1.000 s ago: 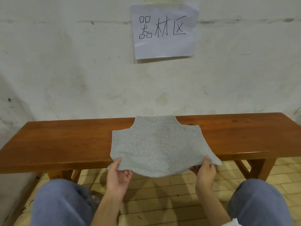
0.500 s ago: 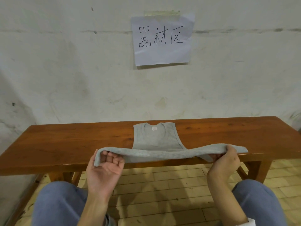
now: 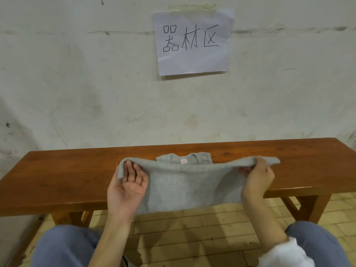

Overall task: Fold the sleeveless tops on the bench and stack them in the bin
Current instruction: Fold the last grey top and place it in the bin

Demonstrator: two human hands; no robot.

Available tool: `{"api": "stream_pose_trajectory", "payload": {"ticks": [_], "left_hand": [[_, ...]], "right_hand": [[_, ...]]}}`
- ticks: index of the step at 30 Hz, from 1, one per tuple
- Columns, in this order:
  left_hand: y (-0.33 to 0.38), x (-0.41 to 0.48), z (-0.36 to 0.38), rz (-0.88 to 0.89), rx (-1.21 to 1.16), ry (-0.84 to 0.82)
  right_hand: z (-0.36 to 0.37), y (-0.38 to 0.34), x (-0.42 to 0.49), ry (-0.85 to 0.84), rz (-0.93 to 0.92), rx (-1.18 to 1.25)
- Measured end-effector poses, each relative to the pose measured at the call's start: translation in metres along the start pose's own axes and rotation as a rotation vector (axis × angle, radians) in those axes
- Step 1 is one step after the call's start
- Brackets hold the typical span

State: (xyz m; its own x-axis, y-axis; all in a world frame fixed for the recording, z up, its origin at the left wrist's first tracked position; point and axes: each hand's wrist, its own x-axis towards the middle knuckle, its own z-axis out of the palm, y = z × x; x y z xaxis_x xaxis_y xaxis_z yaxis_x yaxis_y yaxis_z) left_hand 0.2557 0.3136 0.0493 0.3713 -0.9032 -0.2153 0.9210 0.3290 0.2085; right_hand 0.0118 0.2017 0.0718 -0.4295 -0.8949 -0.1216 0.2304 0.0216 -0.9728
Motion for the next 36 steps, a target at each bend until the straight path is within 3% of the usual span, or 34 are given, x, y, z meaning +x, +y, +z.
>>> {"api": "stream_pose_trajectory", "payload": {"ticks": [3,6,8,12,14,19,22,24,26,32,36], "left_hand": [[0.007,0.049,0.004,0.001,0.071,0.091],[-0.003,0.094,-0.009,0.083,0.401,0.255],[-0.021,0.109,-0.027,0.238,0.890,0.289],[-0.043,0.135,-0.071,0.526,1.959,-0.016],[-0.038,0.150,-0.081,0.603,2.260,-0.115],[-0.013,0.173,-0.081,0.673,2.296,0.046],[-0.012,0.172,-0.081,0.682,2.277,0.069],[-0.014,0.169,-0.078,0.711,2.247,0.120],[-0.013,0.163,-0.074,0.781,2.228,0.143],[-0.014,0.135,-0.063,1.215,2.155,0.025],[-0.010,0.152,-0.045,1.273,2.152,0.105]], "right_hand": [[0.044,0.011,0.033,-0.073,0.026,-0.057],[0.077,0.046,0.052,-0.225,0.031,-0.319],[0.079,0.081,0.048,-0.371,-0.001,-0.601],[0.065,0.131,0.027,-0.530,-0.283,-1.159],[0.062,0.135,0.026,-0.525,-0.366,-1.208],[0.065,0.115,0.085,-0.376,-0.356,-1.029],[0.064,0.101,0.124,-0.379,-0.321,-1.153],[0.065,0.102,0.137,-0.419,-0.362,-1.328],[0.069,0.106,0.136,-0.401,-0.409,-1.350],[0.052,0.106,0.102,-0.125,-0.305,-0.791],[0.058,0.099,0.106,-0.014,-0.344,-0.704]]}}
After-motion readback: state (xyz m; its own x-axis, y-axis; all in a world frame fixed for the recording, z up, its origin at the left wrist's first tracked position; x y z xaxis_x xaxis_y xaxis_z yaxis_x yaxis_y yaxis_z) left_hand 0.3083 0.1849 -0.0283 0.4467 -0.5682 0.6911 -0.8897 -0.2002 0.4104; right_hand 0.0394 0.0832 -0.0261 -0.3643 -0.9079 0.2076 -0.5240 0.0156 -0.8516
